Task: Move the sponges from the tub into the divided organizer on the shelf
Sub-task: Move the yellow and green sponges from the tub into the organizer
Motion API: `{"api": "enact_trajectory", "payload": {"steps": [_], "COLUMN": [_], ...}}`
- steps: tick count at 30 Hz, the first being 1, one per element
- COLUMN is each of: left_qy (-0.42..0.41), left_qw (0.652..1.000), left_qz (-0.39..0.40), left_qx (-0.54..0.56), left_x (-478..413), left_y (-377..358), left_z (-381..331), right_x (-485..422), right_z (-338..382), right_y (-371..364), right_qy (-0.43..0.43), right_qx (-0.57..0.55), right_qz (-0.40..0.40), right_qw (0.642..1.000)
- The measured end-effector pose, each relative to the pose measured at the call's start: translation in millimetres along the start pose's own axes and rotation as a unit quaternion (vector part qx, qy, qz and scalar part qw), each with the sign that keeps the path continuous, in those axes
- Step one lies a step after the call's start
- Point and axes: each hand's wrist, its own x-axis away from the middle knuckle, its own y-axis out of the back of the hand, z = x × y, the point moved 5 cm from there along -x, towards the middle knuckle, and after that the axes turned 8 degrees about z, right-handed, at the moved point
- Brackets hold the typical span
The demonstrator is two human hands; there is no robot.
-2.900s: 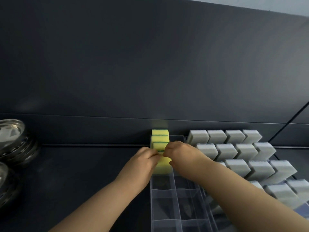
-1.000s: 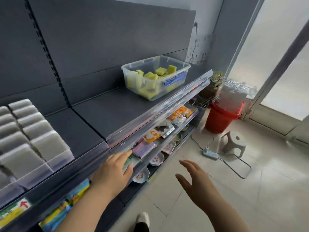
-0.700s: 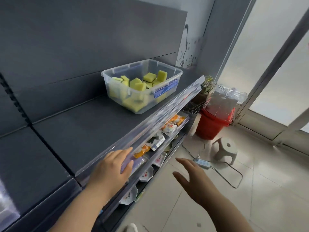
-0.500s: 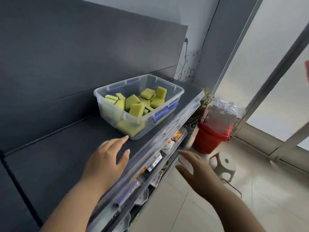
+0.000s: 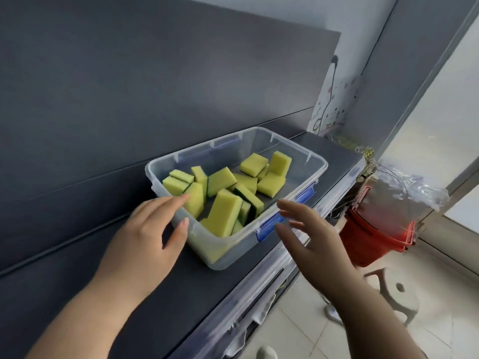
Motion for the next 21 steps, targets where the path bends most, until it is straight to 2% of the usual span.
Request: {"api": "enact_trajectory", "payload": {"steps": [4,7,10,14,16,18,20,21], "left_qy": [0.022,0.085,0.146,0.188,0.187,0.174,0.163,0.171], "left_qw": [0.999,0.994,0.985,0.972,0.968,0.966,0.957,0.947], "left_qz": [-0.018,-0.037,-0.047,-0.069,-0.072,-0.053,0.004,0.056], "left_qx": [-0.036,-0.057,-0.084,-0.125,-0.152,-0.185,-0.241,-0.266], "left_x": [-17.6,-25.2,-30.1,-42.7,-57.3,-78.4,-104.9,-119.3], "left_y": [-5.3,-9.1,-11.7,-21.3,-27.9,-36.9,-50.5,-60.7], "left_z": [1.9,6.8,7.4,-1.9,-10.7,-16.2,-17.7,-14.6], "right_x": [-80.2,-136.9,-169.1,-175.5,-178.5,-188.4,-201.2,-206.5], "right_z": [-4.4,-14.2,-26.2,-31.7,-33.6,-39.6,-51.6,-60.0], "right_y": [-11.0,-38.0,-71.9,-97.3,-91.4,-68.9,-36.8,-20.2], "right_qy": [0.071,0.075,0.054,0.074,0.103,0.129,0.156,0.163], "right_qx": [-0.026,0.042,0.195,0.206,0.161,0.114,0.088,0.078], "right_qz": [0.06,0.17,0.294,0.405,0.418,0.387,0.328,0.303], "right_qw": [0.995,0.982,0.934,0.888,0.888,0.906,0.927,0.936]}}
